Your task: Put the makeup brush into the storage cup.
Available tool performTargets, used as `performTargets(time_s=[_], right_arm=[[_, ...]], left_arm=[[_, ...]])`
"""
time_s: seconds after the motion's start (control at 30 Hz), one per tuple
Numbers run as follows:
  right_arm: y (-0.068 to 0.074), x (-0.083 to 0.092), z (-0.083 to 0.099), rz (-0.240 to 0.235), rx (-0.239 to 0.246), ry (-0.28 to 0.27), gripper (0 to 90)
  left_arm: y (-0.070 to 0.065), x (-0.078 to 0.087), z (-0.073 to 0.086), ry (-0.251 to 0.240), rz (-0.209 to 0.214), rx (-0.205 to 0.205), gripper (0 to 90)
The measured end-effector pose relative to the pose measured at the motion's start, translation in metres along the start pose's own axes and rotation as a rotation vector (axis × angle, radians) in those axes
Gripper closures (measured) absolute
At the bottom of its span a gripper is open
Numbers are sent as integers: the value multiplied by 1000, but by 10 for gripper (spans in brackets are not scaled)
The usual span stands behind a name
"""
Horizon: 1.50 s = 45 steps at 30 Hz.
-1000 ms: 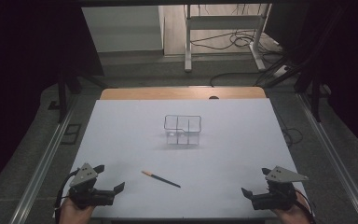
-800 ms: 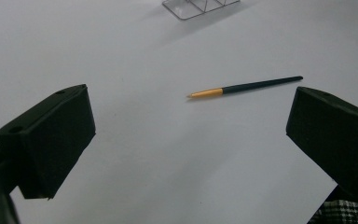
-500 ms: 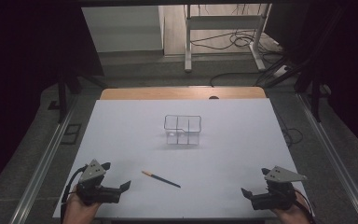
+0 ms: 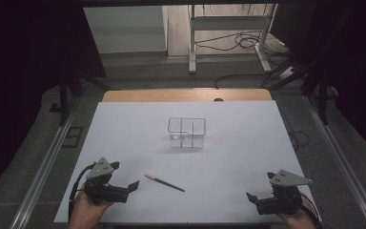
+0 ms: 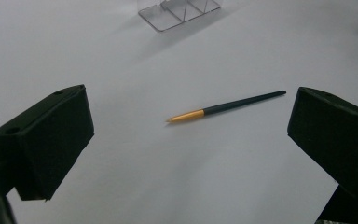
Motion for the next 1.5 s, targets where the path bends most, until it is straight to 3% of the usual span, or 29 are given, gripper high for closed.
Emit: performTargets(time_s=[0.73, 0.97, 1.5], right_arm=[[1, -1, 0, -4, 4, 10, 0], [1, -1, 1, -5, 6, 14, 0], [2, -2, 1, -8, 5, 19, 0]], left_arm=[[-8, -20, -23, 44, 59, -86, 55], [-11, -30, -29, 59, 58, -121, 56], [-19, -49, -45, 88, 103, -162, 52]])
Point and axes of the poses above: each handheld gripper's, and its own axes: x roughly backward along the jaws, z roughly out of its underside, y roughly to its left, the point moved 4 cm from there along -x, roughly forward along the jaws, and after that the axes turned 2 degrees about y, right-handed, at the moved point
